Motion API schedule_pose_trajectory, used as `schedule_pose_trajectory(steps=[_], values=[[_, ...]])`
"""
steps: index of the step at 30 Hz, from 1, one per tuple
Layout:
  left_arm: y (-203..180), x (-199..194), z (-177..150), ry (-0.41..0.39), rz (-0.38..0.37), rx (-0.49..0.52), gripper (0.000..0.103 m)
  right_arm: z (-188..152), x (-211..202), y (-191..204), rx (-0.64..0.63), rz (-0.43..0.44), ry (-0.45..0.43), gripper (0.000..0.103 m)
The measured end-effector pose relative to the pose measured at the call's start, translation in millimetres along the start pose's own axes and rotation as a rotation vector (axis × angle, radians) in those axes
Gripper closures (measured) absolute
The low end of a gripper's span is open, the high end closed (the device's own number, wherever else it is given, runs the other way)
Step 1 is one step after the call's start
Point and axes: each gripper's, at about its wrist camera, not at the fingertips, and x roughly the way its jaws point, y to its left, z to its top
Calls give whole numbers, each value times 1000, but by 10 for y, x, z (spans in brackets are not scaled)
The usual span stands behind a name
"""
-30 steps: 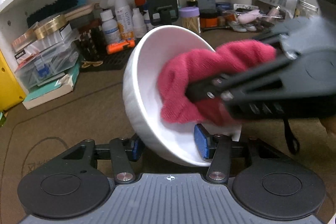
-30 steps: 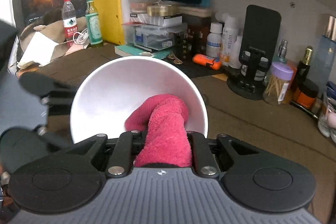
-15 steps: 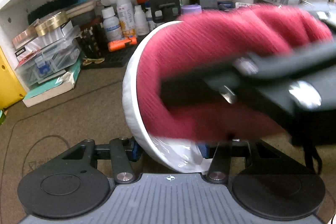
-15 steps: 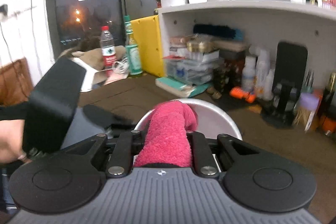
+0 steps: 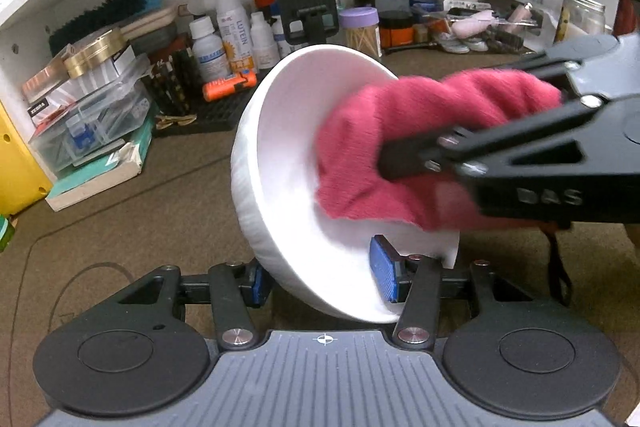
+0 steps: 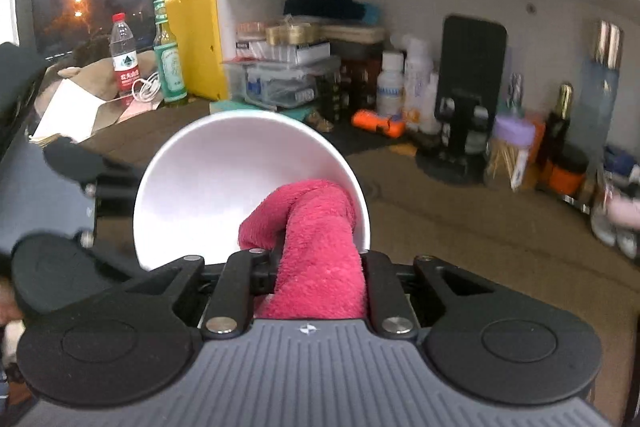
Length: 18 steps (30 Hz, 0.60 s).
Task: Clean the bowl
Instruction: 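Hold the bowl with the left gripper while the right gripper wipes along the rim with the towel, then rotate the bowl with the left gripper while the right gripper lifts the towel out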
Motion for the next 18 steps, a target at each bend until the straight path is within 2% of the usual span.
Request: schedule_pose_trajectory(steps=[4,10,15,18], values=[[21,6,-2,0,-1,-5,51,55,-7,41,16,17,-45,85],[248,50,30,9,-9,-87,46,102,-364,38,56,93,-185,86],[489,94,123,25,-34,-168,39,116,-656,-148,128,79,-277,85],[569,135,239,34,11,-171,40,103,-767,-314,193,66,-320,85]])
